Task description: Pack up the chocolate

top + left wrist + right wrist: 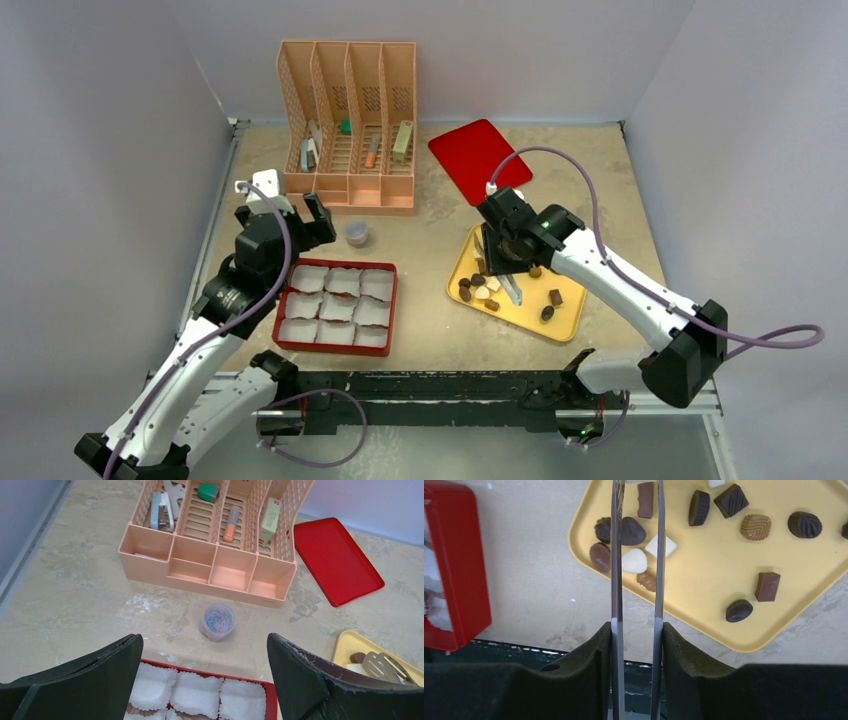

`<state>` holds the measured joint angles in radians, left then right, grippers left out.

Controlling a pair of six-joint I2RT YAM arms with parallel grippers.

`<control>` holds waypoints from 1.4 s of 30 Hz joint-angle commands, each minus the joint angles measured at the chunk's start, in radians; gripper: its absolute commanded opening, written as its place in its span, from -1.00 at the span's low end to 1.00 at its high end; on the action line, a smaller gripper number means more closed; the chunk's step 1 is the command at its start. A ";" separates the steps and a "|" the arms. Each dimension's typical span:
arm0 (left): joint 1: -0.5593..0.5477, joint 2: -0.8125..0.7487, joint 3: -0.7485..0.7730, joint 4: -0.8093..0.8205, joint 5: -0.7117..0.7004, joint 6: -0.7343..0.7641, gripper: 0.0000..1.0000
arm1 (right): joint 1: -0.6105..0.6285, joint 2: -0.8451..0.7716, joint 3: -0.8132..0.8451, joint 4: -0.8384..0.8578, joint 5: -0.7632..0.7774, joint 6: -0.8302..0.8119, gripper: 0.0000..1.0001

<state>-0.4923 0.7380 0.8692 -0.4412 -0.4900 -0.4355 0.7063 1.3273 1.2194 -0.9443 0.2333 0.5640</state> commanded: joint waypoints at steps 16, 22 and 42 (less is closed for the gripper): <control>-0.003 -0.139 0.103 -0.058 -0.247 0.012 0.90 | 0.170 0.073 0.152 0.137 -0.056 -0.029 -0.49; -0.003 -0.154 0.108 -0.065 -0.260 0.010 0.90 | 0.187 0.070 0.168 0.185 -0.105 -0.050 -0.49; -0.003 -0.224 0.142 -0.065 -0.354 -0.004 0.92 | 0.422 0.385 0.406 0.158 -0.044 -0.078 -0.42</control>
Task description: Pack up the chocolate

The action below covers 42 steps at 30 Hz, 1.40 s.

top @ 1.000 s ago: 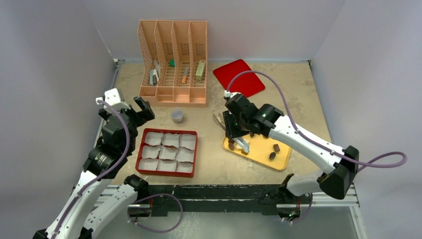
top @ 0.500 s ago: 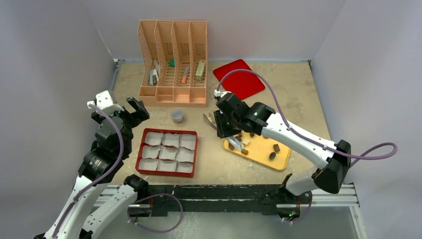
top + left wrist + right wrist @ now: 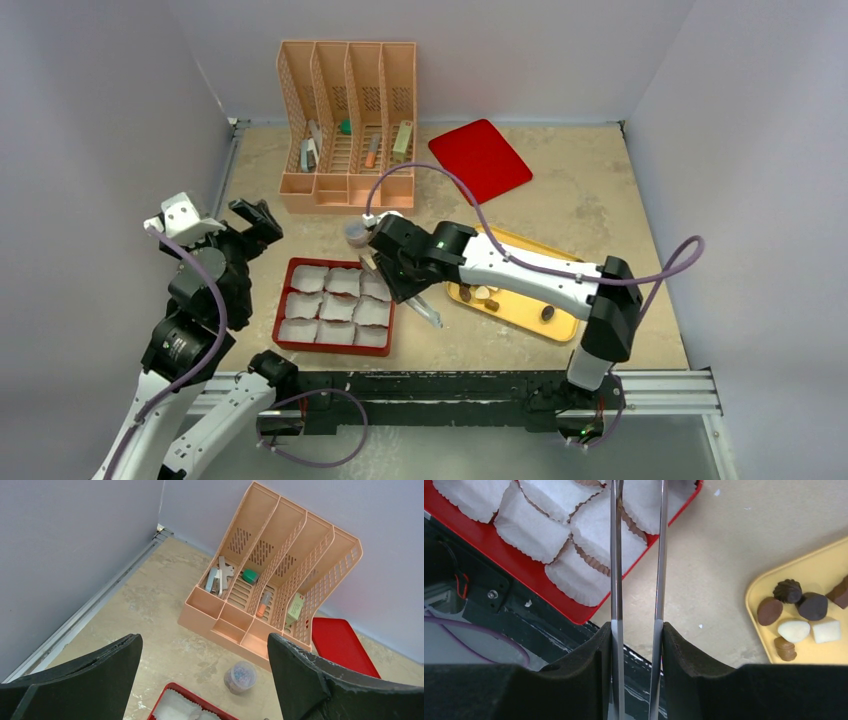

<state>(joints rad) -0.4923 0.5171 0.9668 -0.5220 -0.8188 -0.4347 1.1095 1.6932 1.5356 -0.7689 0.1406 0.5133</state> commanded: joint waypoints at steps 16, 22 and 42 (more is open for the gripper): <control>-0.003 -0.028 0.022 0.002 -0.027 -0.011 0.92 | 0.095 0.104 0.217 -0.173 0.123 0.007 -0.41; -0.003 -0.037 0.015 0.002 -0.032 -0.013 0.92 | 0.097 0.104 0.200 -0.184 0.153 0.019 -0.39; -0.003 -0.036 0.013 -0.001 -0.027 -0.018 0.92 | 0.097 0.169 0.247 -0.214 0.191 0.017 -0.18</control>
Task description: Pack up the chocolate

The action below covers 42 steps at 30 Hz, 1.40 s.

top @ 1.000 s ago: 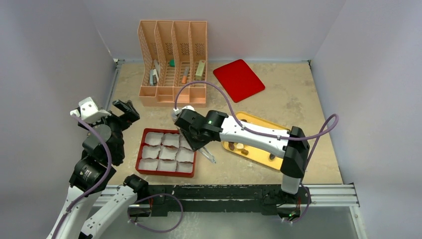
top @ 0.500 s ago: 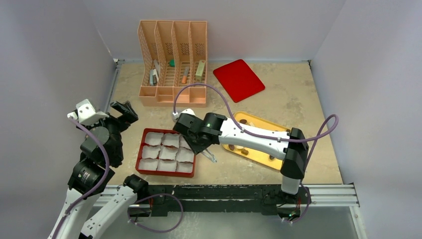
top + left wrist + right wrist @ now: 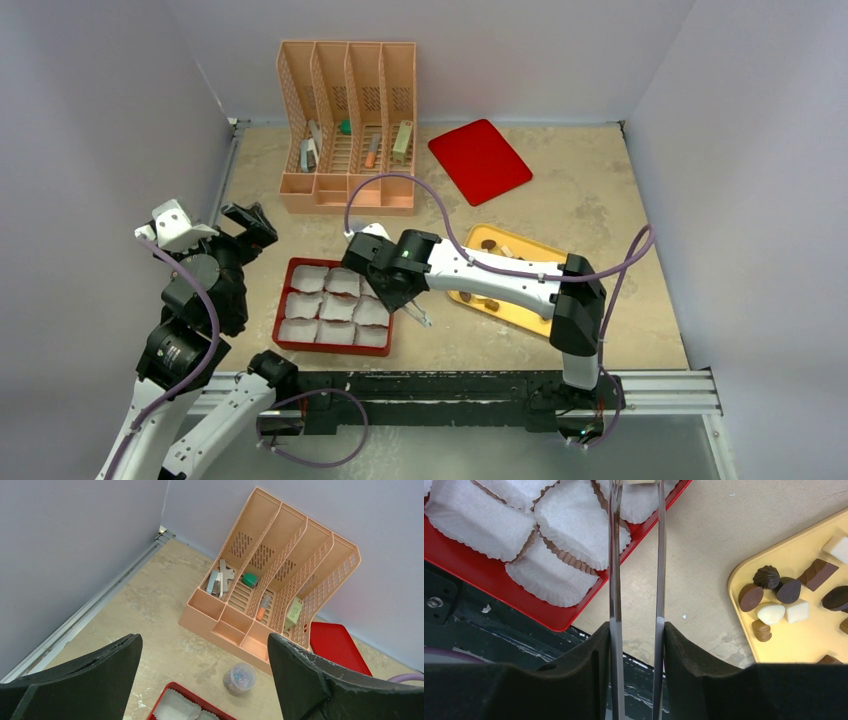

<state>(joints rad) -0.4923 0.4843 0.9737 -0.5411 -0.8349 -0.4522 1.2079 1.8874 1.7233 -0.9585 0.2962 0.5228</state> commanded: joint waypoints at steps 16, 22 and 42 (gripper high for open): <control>-0.003 0.024 -0.005 0.031 0.016 -0.002 0.92 | -0.001 -0.149 0.077 -0.024 -0.005 0.008 -0.21; -0.003 0.027 -0.044 0.046 0.074 -0.028 0.92 | -0.003 -0.234 0.056 -0.043 0.027 0.012 -0.25; -0.003 0.094 -0.163 0.104 0.365 0.017 0.92 | -0.197 -0.542 -0.342 -0.255 0.130 0.238 -0.22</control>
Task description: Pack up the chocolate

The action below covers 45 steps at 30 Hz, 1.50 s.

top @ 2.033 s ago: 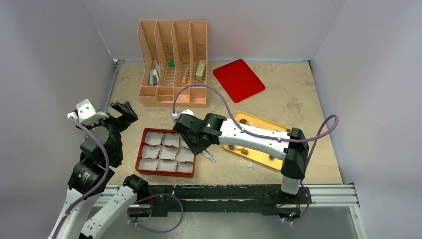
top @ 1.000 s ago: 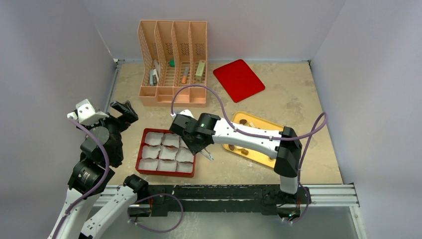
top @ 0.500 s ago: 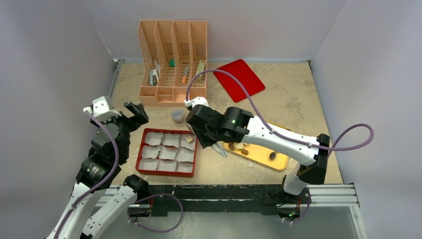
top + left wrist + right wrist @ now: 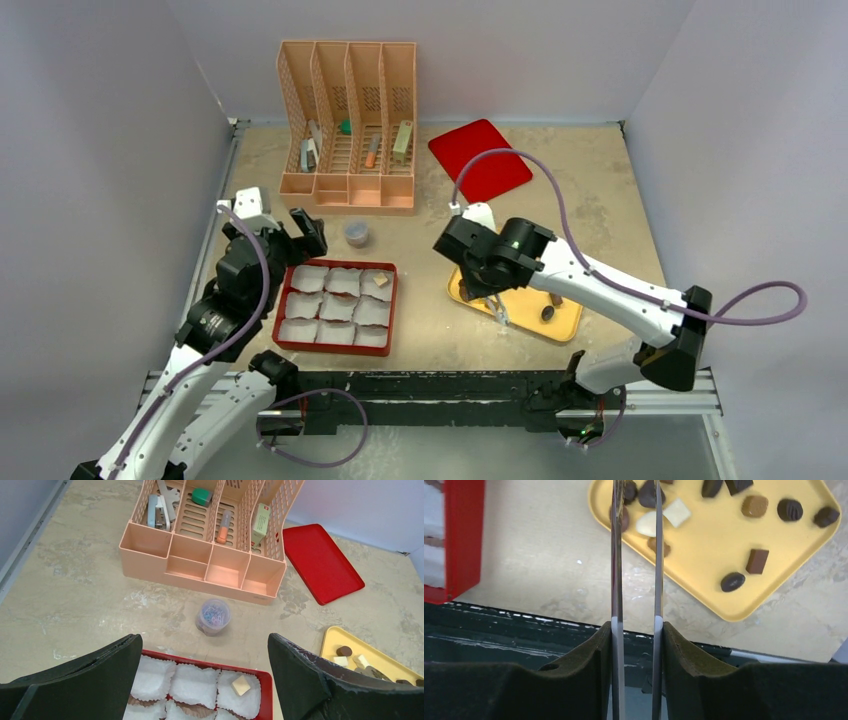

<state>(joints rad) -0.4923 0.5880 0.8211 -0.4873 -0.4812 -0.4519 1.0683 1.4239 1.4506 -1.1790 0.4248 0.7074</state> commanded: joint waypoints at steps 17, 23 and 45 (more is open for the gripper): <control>-0.003 -0.019 -0.011 0.041 -0.029 0.036 0.92 | -0.203 -0.130 -0.276 0.098 -0.112 -0.016 -0.14; -0.003 -0.027 -0.011 0.027 -0.024 0.036 0.92 | -0.207 -0.114 -0.278 0.087 -0.122 0.002 -0.12; -0.003 -0.039 -0.008 0.040 -0.042 0.035 0.92 | -0.224 -0.100 -0.259 0.016 -0.110 0.037 -0.09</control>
<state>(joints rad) -0.4923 0.5522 0.8055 -0.4870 -0.5098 -0.4263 0.8566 1.3529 1.1660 -1.1187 0.3004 0.7219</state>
